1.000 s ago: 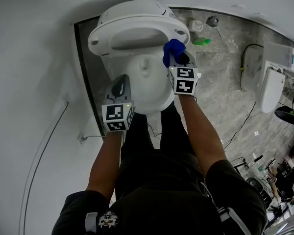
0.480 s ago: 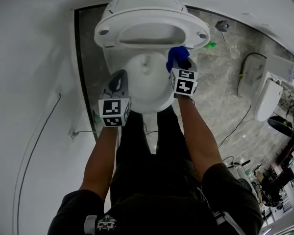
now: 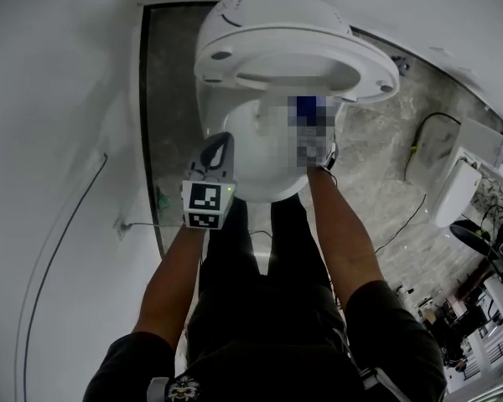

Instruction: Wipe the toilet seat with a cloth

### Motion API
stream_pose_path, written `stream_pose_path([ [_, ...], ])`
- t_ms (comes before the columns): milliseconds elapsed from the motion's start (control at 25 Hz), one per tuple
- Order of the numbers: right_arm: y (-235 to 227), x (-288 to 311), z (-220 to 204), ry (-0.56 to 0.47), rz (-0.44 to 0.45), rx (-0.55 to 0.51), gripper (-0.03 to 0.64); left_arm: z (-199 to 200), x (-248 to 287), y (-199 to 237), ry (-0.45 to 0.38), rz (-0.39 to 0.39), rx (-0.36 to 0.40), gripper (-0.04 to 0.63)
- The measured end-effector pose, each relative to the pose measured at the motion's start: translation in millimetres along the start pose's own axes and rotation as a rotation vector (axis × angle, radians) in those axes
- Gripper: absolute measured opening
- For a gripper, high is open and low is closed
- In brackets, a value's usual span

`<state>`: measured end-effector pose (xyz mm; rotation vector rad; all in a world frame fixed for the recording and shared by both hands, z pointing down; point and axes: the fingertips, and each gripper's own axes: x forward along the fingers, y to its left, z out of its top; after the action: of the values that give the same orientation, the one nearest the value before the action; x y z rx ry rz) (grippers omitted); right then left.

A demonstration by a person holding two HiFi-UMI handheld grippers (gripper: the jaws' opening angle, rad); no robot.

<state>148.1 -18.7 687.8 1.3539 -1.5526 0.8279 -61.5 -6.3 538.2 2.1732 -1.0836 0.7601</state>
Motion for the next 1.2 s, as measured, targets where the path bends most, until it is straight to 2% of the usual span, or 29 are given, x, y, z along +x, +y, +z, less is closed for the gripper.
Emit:
stream_pose_path([
  [240,44,7,9,0.009,0.054,-0.092,0.077,-12,-6,26,0.008,0.040,-0.039,0.009],
  [440,94,7,25,0.011,0.118,-0.071,0.077,-16,-10,43,0.002,0.053,-0.057,0.009],
  [640,135,13,43,-0.016,0.163,-0.078,0.077,-6,-12,50,-0.023,0.023,-0.046,0.009],
  [800,151,2,54,-0.048,0.185,-0.115,0.077,-5,-19,49,-0.028,0.012,-0.047,0.009],
  [1080,165,-44,102,-0.148,0.214,-0.148,0.077,7,-42,67,-0.047,0.060,-0.072,0.009],
  [1200,174,-65,118,-0.194,0.231,-0.175,0.077,18,-48,69,-0.060,0.070,-0.057,0.009],
])
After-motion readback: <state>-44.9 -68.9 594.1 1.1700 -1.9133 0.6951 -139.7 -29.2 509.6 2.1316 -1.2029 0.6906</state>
